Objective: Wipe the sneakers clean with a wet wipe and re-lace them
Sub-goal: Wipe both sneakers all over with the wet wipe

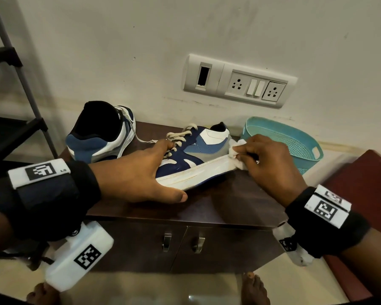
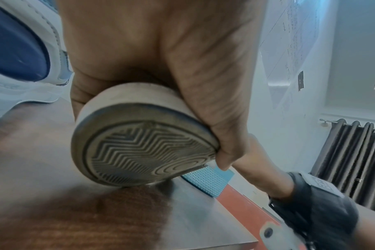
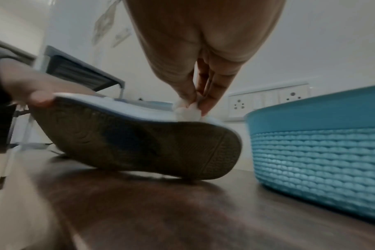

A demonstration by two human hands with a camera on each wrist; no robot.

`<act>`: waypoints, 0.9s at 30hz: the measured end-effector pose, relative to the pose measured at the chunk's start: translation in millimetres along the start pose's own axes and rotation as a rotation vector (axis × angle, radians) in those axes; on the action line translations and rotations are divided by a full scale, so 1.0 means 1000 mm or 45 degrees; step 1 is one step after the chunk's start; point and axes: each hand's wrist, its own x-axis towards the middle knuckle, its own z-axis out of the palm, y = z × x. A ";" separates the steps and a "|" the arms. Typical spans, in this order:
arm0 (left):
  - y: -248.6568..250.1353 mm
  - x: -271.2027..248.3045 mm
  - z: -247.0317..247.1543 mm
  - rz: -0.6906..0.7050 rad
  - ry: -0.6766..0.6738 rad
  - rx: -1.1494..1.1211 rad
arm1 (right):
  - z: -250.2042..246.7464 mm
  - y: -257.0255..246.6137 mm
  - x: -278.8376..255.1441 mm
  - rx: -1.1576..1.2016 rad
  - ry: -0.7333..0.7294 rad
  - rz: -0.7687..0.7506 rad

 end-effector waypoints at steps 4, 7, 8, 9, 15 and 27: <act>0.000 0.000 -0.002 -0.001 -0.004 0.019 | 0.008 -0.027 -0.019 0.011 -0.107 -0.231; 0.002 0.001 -0.004 -0.010 -0.017 0.043 | 0.001 0.003 0.000 -0.198 -0.072 -0.082; 0.003 0.001 -0.005 -0.005 -0.018 0.040 | -0.002 0.013 0.006 -0.238 -0.077 0.012; 0.003 0.001 -0.005 0.004 -0.016 0.039 | -0.004 0.020 0.009 -0.234 -0.074 0.086; 0.002 0.000 -0.001 0.040 0.019 0.048 | 0.005 -0.018 -0.011 0.043 -0.079 -0.122; 0.003 -0.004 -0.001 0.037 -0.019 0.080 | 0.005 -0.003 0.028 -0.012 -0.043 0.342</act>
